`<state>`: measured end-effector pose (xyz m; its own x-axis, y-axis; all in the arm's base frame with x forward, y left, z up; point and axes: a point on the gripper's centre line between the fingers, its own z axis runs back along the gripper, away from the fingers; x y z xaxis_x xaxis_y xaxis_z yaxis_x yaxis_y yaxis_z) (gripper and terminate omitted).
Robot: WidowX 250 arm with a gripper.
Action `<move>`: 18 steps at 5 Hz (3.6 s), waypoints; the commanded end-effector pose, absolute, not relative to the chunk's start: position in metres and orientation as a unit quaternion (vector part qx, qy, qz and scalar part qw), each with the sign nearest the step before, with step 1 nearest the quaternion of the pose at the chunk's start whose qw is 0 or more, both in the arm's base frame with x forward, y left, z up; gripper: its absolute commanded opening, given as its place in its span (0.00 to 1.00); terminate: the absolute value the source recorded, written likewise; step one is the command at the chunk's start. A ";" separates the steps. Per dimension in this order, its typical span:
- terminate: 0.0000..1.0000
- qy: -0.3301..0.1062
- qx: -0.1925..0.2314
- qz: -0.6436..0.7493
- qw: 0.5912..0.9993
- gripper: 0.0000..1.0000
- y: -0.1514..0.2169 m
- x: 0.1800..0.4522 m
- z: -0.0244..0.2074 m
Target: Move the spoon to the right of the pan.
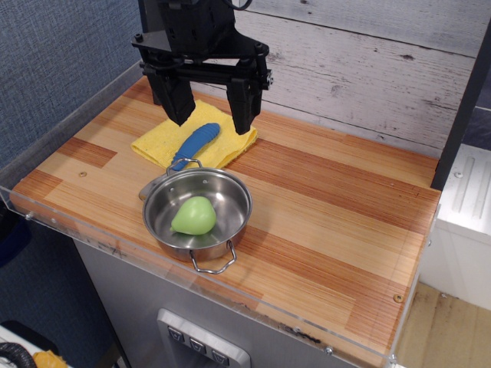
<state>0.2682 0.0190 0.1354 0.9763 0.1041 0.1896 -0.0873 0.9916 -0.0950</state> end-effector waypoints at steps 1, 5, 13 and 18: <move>0.00 -0.098 -0.043 0.048 0.993 1.00 0.019 0.268 0.135; 0.00 -0.147 0.002 0.024 0.989 1.00 0.087 0.288 0.118; 0.00 -0.116 0.013 0.091 0.989 1.00 0.100 0.343 0.047; 0.00 -0.107 0.018 0.089 0.990 0.00 0.103 0.348 0.029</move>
